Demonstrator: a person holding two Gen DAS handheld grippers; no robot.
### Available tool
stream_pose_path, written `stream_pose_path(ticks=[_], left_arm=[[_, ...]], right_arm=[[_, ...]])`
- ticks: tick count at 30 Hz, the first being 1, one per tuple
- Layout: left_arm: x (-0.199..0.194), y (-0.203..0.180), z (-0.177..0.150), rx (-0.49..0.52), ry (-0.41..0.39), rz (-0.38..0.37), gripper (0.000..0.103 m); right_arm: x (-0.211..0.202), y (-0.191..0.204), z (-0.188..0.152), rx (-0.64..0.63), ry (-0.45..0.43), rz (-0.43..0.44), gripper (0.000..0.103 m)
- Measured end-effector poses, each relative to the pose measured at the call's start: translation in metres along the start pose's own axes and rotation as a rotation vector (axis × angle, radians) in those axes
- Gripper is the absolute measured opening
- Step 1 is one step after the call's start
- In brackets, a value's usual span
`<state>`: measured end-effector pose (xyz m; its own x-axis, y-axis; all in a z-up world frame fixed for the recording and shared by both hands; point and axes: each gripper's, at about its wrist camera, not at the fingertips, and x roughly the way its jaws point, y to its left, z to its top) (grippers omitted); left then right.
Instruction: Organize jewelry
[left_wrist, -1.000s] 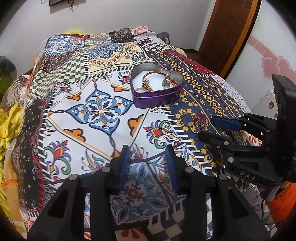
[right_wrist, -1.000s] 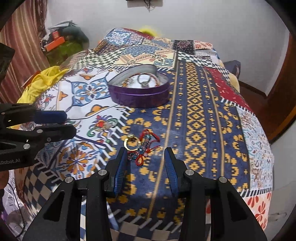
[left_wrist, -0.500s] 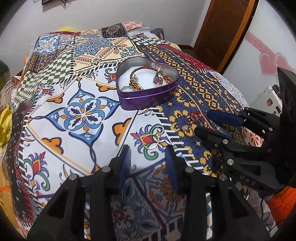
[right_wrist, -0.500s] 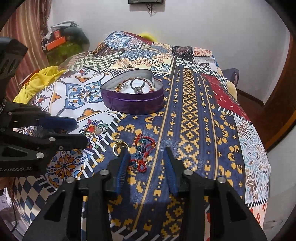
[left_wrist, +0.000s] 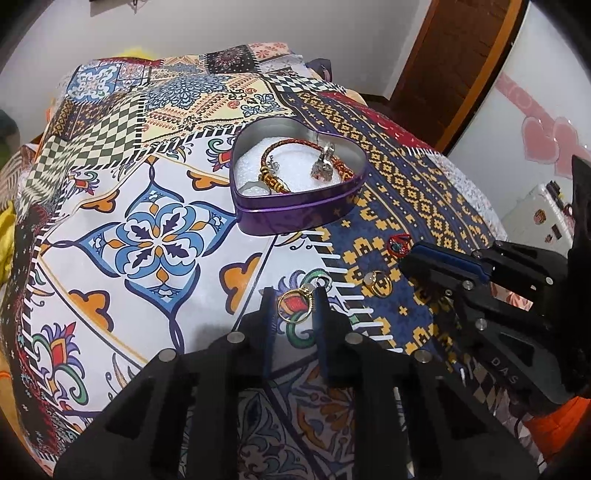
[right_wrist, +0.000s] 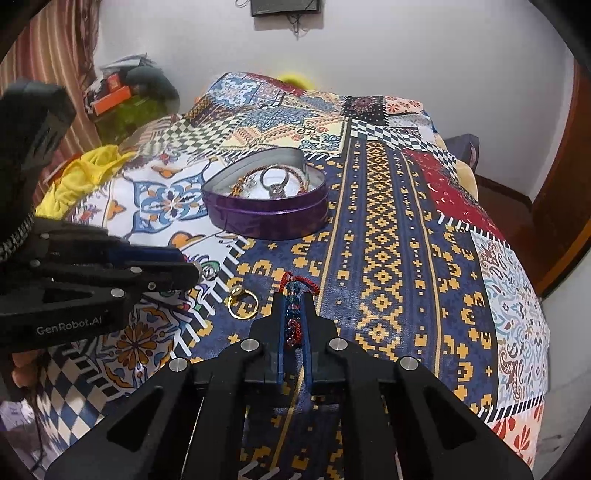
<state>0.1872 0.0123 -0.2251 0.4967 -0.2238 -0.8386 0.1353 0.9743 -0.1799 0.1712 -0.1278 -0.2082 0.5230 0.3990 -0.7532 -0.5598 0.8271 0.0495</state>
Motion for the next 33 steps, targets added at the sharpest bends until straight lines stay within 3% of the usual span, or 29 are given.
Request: stream_pose_path(ticks=[18, 33], left_arm=[[-0.033, -0.010, 0.000, 0.036, -0.083, 0.039, 0.018], [-0.065, 0.000, 0.032, 0.015, -0.196, 0.053, 0.018]], right_arm=[[-0.030, -0.013, 0.020, 0.045, -0.085, -0.029, 0.006], [-0.048, -0.006, 0.061, 0.034, -0.192, -0.018, 0.007]])
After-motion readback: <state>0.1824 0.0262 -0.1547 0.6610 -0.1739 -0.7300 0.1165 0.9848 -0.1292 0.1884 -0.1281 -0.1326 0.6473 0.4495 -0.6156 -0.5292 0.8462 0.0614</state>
